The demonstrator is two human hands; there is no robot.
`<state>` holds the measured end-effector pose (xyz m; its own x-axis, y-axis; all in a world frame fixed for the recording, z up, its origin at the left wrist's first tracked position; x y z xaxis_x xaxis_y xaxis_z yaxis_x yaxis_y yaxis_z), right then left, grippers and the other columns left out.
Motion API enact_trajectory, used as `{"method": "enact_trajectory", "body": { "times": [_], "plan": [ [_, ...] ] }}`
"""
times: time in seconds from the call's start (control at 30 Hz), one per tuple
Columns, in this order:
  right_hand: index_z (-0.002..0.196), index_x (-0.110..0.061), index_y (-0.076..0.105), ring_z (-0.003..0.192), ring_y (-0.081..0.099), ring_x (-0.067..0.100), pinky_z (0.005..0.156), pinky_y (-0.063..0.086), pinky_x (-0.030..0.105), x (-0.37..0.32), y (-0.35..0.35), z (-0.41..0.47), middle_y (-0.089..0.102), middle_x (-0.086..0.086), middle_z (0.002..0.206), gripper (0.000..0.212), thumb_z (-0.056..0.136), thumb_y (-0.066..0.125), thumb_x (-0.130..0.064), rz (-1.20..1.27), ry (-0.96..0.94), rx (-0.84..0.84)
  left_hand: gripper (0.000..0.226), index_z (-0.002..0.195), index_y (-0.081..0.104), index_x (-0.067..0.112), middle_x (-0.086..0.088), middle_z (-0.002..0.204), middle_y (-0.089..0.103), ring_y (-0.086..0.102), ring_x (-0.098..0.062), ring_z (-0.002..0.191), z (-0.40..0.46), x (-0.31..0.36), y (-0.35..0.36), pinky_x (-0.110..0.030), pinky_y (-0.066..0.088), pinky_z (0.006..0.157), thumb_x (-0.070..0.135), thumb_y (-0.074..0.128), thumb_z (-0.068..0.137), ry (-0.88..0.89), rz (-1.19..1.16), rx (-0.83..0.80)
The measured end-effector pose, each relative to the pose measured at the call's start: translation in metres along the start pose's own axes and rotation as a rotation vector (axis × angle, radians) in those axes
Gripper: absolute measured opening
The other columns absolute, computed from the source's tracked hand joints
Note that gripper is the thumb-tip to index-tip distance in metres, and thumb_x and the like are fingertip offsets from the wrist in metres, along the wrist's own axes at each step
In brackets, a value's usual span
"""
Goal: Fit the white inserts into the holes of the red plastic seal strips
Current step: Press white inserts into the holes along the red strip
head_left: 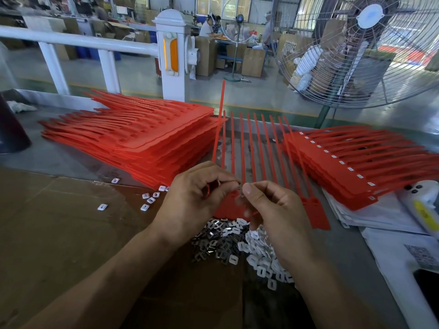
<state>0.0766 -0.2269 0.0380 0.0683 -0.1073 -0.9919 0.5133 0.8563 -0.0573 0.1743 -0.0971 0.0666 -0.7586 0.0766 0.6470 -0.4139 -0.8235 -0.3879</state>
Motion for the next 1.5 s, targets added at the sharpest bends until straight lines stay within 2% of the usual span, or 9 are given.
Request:
{"method": "enact_trajectory", "body": {
  "times": [0.4,0.57,0.77,1.0,1.1,1.17,1.3,1.43,1.5],
  "plan": [
    [0.095,-0.034,0.076,0.085,0.07,0.003,0.073,0.052,0.011,-0.007,0.0,-0.003,0.075,-0.012,0.089,0.01,0.098,0.066,-0.035,-0.156,-0.1,0.034,0.007,0.09,0.074,0.017,-0.002,0.081,0.072,0.066,-0.02,0.074,-0.003,-0.013,0.009,-0.031,0.053,0.067,0.023,0.073,0.092,-0.261,-0.228,-0.114],
    [0.094,-0.032,0.075,0.083,0.071,0.004,0.07,0.052,0.012,-0.004,-0.001,-0.002,0.076,-0.01,0.089,0.013,0.1,0.064,-0.035,-0.174,-0.072,0.017,0.01,0.091,0.074,0.016,-0.007,0.084,0.073,0.067,-0.033,0.077,-0.004,-0.014,0.013,-0.053,0.055,0.073,0.025,0.072,0.093,-0.269,-0.237,-0.124],
    [0.092,-0.041,0.072,0.081,0.07,0.002,0.069,0.052,0.019,-0.001,-0.001,0.0,0.075,-0.012,0.088,0.013,0.1,0.061,-0.04,-0.18,-0.043,0.026,0.016,0.101,0.072,0.026,0.008,0.092,0.067,0.065,-0.019,0.083,-0.003,-0.002,0.01,-0.02,0.048,0.069,0.02,0.078,0.088,-0.032,0.014,-0.095],
    [0.09,-0.037,0.075,0.079,0.07,0.002,0.067,0.053,0.019,0.001,-0.002,0.001,0.076,-0.01,0.085,0.018,0.102,0.06,-0.038,-0.162,-0.022,0.008,0.013,0.101,0.071,0.027,0.014,0.095,0.065,0.063,-0.011,0.079,-0.002,0.002,0.005,-0.012,0.044,0.067,0.022,0.076,0.091,0.093,0.147,-0.087],
    [0.096,-0.037,0.075,0.089,0.07,0.0,0.076,0.054,0.022,-0.002,-0.01,0.002,0.076,-0.014,0.093,0.02,0.103,0.057,-0.038,-0.334,-0.054,0.084,0.01,0.099,0.071,0.028,0.018,0.096,0.066,0.064,-0.005,0.083,0.001,-0.005,-0.003,-0.01,0.044,0.068,0.027,0.075,0.09,0.033,0.187,-0.02],
    [0.112,-0.035,0.073,0.093,0.066,-0.002,0.078,0.05,0.012,-0.005,-0.016,0.003,0.074,-0.015,0.102,0.021,0.106,0.054,-0.03,-0.583,-0.088,0.113,0.009,0.097,0.073,0.029,0.018,0.095,0.068,0.065,-0.005,0.086,0.003,-0.019,-0.012,-0.016,0.049,0.069,0.03,0.075,0.088,-0.07,0.209,0.032],
    [0.137,-0.026,0.063,0.073,0.049,-0.006,0.073,0.044,0.014,0.0,-0.021,0.009,0.069,-0.005,0.123,0.033,0.108,0.049,-0.018,-0.806,-0.063,0.055,0.008,0.094,0.075,0.027,0.013,0.09,0.067,0.063,-0.006,0.081,0.0,-0.043,-0.017,-0.033,0.053,0.074,0.025,0.078,0.087,-0.209,0.268,0.01],
    [0.141,-0.023,0.06,0.107,0.061,0.006,0.1,0.049,0.027,0.003,-0.018,0.009,0.065,-0.004,0.135,0.035,0.108,0.05,-0.022,-0.866,-0.047,0.028,0.008,0.094,0.075,0.028,0.015,0.097,0.062,0.06,-0.004,0.088,-0.003,-0.048,-0.008,-0.034,0.054,0.079,0.024,0.078,0.088,-0.226,0.325,-0.049],
    [0.139,-0.023,0.062,0.117,0.06,0.004,0.1,0.045,0.02,0.004,-0.018,0.009,0.064,-0.007,0.136,0.034,0.107,0.053,-0.027,-0.885,-0.063,0.039,0.009,0.095,0.075,0.03,0.017,0.1,0.061,0.059,-0.004,0.094,-0.002,-0.049,-0.005,-0.035,0.054,0.082,0.025,0.077,0.088,-0.224,0.338,-0.065]
  ]
}}
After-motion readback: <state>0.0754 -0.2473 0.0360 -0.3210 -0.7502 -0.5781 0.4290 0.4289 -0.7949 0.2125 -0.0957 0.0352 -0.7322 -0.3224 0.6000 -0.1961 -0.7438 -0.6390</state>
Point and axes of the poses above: each hand's wrist, its own z-axis towards the middle knuckle, its own y-axis out of the palm, x = y × z, the point moved 7 cm from there along z, towards the middle knuckle
